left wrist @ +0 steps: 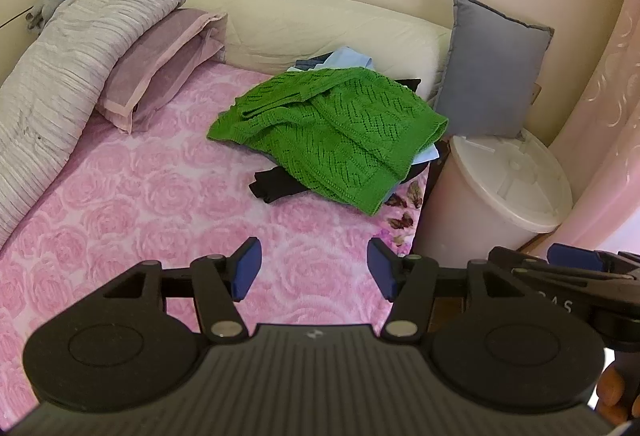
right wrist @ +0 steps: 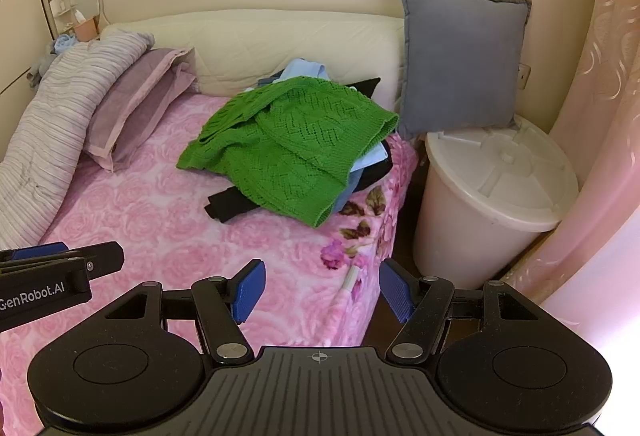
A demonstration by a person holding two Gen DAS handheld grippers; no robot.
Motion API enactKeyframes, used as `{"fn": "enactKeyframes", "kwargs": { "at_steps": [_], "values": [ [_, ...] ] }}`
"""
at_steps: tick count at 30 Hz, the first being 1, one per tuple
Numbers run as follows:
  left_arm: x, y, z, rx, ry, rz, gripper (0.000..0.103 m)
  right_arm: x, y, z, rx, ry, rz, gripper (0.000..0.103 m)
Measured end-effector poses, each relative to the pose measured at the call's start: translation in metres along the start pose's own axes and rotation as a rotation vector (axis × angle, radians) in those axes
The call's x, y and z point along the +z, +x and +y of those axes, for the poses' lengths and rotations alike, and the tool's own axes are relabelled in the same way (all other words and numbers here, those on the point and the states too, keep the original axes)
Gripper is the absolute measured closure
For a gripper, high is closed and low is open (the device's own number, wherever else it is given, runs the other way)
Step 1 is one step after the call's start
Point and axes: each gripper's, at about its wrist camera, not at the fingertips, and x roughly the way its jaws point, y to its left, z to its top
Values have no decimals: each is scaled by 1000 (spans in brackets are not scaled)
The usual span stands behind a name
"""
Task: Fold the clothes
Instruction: 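Move both grippers toward the green knitted vest on the clothes pile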
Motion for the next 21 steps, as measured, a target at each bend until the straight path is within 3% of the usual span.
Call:
{"fn": "enactKeyframes", "kwargs": {
  "at_steps": [21],
  "values": [
    [-6, 11, 7, 15, 4, 11, 44, 7, 7, 2, -9, -6, 8, 36]
  ]
}}
